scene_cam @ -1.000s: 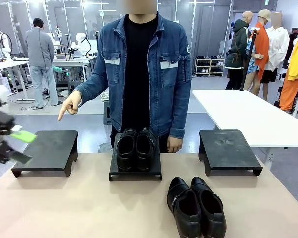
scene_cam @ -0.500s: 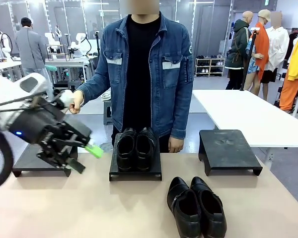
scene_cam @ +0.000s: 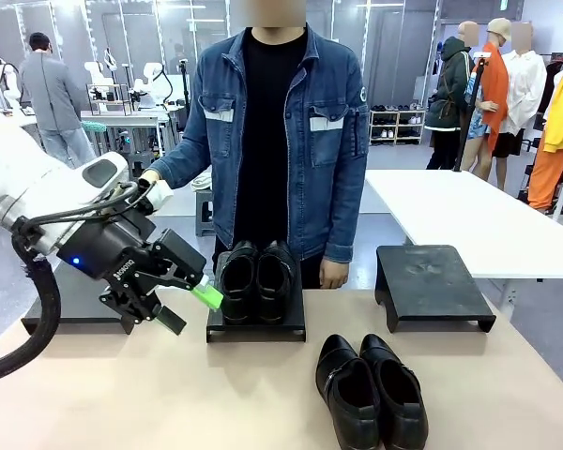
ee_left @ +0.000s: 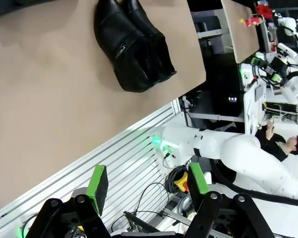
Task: Place the shoes on the stand as instructed by the person.
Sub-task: Pick up another pair of Shoes and place it on the Shoes Stand indicated by the person.
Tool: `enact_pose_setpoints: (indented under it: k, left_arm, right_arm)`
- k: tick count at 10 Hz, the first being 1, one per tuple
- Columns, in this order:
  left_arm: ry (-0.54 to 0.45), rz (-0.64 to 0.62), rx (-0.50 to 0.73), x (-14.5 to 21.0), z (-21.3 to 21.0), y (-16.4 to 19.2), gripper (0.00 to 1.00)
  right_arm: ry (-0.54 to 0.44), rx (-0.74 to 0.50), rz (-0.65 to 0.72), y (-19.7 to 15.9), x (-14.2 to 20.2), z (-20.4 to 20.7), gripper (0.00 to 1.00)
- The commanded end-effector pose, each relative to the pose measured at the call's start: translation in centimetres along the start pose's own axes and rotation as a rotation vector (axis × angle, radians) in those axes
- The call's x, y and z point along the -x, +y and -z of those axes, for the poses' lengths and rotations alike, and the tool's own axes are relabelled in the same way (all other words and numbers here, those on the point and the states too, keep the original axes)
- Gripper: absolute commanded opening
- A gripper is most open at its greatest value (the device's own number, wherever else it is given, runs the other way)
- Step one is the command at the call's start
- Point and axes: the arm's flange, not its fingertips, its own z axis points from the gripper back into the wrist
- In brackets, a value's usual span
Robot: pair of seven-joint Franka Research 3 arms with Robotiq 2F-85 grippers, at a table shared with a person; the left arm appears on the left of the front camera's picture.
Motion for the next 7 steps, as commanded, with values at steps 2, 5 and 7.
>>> enact_pose_setpoints:
  k: [2,5,7]
  left_arm:
    - [-0.006,-0.016,-0.002,0.1,-0.2,0.0,0.82]
    - [-0.006,-0.016,-0.002,0.1,-0.2,0.0,0.82]
    - [0.021,-0.022,-0.012,-1.1,0.5,-2.4,0.82]
  right_arm:
    - [-0.017,-0.010,-0.020,0.0,-0.1,-0.2,1.00]
    - [-0.017,-0.010,-0.020,0.0,-0.1,-0.2,1.00]
    - [-0.017,-0.010,-0.020,0.0,-0.1,-0.2,1.00]
